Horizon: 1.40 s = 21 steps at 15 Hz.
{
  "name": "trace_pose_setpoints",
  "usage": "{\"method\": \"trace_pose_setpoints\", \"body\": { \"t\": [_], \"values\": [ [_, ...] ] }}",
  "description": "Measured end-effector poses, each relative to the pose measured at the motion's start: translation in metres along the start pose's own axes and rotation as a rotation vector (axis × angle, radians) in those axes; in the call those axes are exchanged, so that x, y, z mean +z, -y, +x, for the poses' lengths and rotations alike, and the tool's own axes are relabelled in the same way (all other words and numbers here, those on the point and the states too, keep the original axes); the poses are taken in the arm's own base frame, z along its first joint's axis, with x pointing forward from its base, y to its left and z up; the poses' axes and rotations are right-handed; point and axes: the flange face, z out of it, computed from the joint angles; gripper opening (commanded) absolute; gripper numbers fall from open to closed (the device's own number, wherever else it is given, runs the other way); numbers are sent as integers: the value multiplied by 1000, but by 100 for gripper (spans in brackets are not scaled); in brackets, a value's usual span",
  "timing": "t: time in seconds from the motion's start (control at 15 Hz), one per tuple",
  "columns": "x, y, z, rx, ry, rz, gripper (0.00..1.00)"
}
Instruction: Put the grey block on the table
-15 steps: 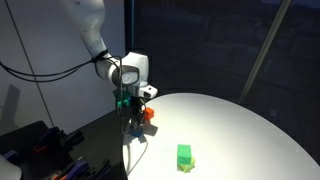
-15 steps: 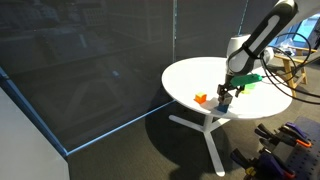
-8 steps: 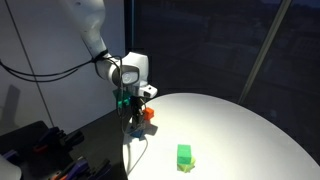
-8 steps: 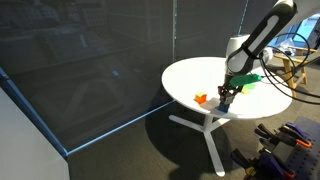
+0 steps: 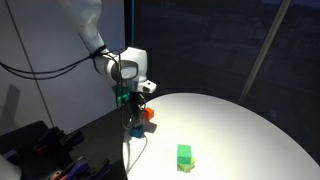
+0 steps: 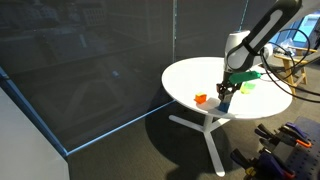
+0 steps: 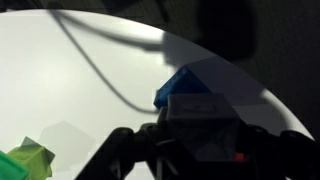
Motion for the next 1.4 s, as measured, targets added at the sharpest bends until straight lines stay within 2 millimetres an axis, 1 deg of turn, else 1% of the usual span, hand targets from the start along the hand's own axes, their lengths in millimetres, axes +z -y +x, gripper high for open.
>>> {"method": "trace_pose_setpoints", "body": {
  "t": [0.33, 0.67, 1.07, 1.4],
  "values": [
    [-23, 0, -2, 2, -18, 14, 30],
    [-36, -12, -2, 35, -26, 19, 30],
    [-36, -37, 3, 93, -19, 13, 30],
    [-34, -68, 9, 155, -15, 10, 30]
  ]
}}
